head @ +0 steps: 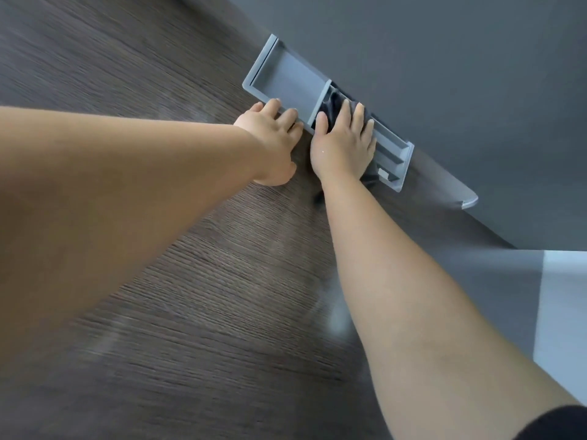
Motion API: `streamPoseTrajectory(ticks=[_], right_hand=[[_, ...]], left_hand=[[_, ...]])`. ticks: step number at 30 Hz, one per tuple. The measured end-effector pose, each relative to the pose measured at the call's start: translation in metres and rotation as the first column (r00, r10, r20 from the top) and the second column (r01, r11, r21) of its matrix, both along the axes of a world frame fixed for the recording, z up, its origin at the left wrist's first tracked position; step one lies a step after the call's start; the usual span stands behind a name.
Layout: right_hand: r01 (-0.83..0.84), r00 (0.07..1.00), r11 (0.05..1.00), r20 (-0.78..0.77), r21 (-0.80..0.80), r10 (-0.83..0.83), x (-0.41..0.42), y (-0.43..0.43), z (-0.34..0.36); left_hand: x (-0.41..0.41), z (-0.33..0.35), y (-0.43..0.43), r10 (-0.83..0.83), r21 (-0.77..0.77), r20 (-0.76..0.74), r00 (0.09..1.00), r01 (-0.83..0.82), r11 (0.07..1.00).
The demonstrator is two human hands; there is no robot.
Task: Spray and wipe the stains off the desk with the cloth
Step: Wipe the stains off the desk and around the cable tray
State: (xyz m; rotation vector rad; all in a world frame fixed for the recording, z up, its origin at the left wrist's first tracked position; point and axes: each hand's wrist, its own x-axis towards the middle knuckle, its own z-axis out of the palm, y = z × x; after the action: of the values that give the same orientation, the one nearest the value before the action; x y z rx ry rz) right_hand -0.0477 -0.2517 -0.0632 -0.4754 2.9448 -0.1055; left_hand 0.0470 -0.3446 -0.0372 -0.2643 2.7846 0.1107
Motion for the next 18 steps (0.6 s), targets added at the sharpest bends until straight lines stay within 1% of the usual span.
streamPoseTrajectory(ticks=[2,3,6,8,10,11,15,17,18], right_hand=[[-0.046,0.998,0.999,-0.040,0.014,0.046,-0.007,0.021,-0.001],[-0.018,0.998,1.000,-0.057,0.021,0.019,-0.013,0.037,-0.001],[0.144,0.988,0.989,-0.064,0.032,-0.141,-0.025,0.077,0.001],[0.208,0.977,0.978,-0.053,0.029,-0.206,-0.023,0.074,0.002],[0.253,0.967,0.967,-0.012,0.024,-0.253,-0.017,0.052,0.002],[0.231,0.973,0.973,0.001,0.027,-0.231,-0.012,0.039,0.002],[0.019,1.000,1.000,-0.004,0.025,-0.019,0.000,0.020,-0.001],[-0.017,0.999,0.999,-0.048,0.033,0.018,-0.007,0.036,-0.002],[-0.001,0.998,1.000,-0.067,0.029,0.003,-0.011,0.046,-0.002]], left_hand=[[-0.002,0.000,0.002,0.011,-0.005,0.013,1.000,-0.011,1.000],[-0.003,0.000,0.003,0.018,-0.006,0.023,1.000,-0.018,1.000],[-0.005,-0.001,0.007,0.032,-0.009,0.047,0.998,-0.031,0.999],[-0.006,-0.005,0.008,0.046,-0.014,0.045,0.998,-0.045,0.999],[-0.005,-0.006,0.011,0.051,-0.012,0.043,0.998,-0.051,0.999],[-0.005,-0.005,0.011,0.055,-0.011,0.040,0.998,-0.054,0.998],[-0.003,-0.003,0.012,0.061,-0.012,0.036,0.997,-0.061,0.998],[-0.003,-0.002,0.012,0.062,-0.005,0.040,0.997,-0.062,0.998],[-0.003,-0.002,0.012,0.060,0.000,0.039,0.997,-0.060,0.998]])
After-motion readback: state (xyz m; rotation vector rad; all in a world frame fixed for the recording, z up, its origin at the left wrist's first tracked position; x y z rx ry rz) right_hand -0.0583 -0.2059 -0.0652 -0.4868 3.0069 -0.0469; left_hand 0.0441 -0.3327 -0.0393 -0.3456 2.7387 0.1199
